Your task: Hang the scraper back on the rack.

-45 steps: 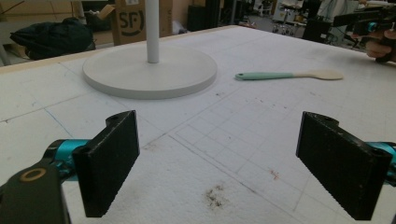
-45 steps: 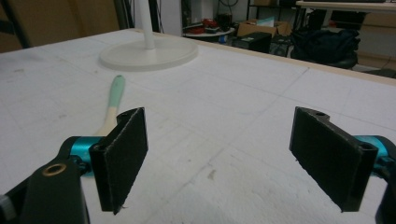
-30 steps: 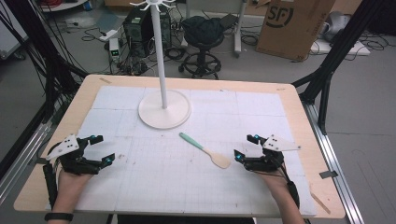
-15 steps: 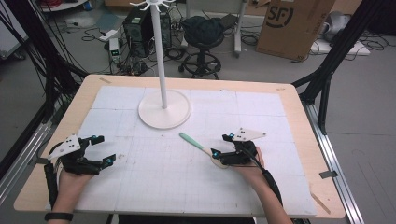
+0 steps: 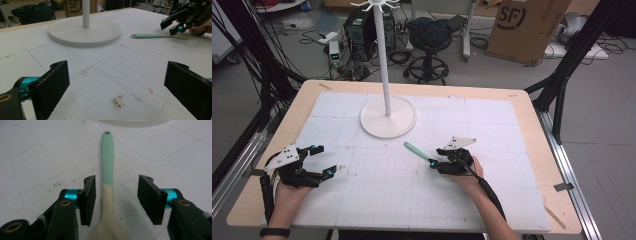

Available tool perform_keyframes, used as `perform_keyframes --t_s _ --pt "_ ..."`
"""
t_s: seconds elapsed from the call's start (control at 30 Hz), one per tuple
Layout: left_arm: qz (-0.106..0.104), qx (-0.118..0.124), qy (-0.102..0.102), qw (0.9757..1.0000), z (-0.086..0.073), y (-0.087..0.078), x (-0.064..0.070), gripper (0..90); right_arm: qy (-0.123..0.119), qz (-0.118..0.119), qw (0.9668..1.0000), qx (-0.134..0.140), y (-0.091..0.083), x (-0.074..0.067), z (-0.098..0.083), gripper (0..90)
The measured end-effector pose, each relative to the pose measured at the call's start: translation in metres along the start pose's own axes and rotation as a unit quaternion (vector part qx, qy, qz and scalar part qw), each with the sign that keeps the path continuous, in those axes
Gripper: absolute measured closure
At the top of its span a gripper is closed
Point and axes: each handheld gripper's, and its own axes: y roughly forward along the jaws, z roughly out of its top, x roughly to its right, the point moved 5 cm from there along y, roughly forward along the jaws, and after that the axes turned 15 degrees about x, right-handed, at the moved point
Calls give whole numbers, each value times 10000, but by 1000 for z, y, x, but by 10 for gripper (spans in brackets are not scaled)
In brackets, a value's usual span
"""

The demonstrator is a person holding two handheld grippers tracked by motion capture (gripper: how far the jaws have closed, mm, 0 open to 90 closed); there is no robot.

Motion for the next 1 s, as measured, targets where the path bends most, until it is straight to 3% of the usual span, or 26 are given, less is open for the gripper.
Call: perform_keyframes --t_s 0.47,0.63,1.0 --pt "12 -39 34 10000 0 0 0 68 -134 31 9996 -260 7 -2 -2 666" --pt "41 -48 28 10000 0 1 0 73 -61 78 9995 -297 8 -5 -1 795" --pt "35 -34 21 10000 0 0 0 76 143 27 9995 -279 8 -4 0 813"
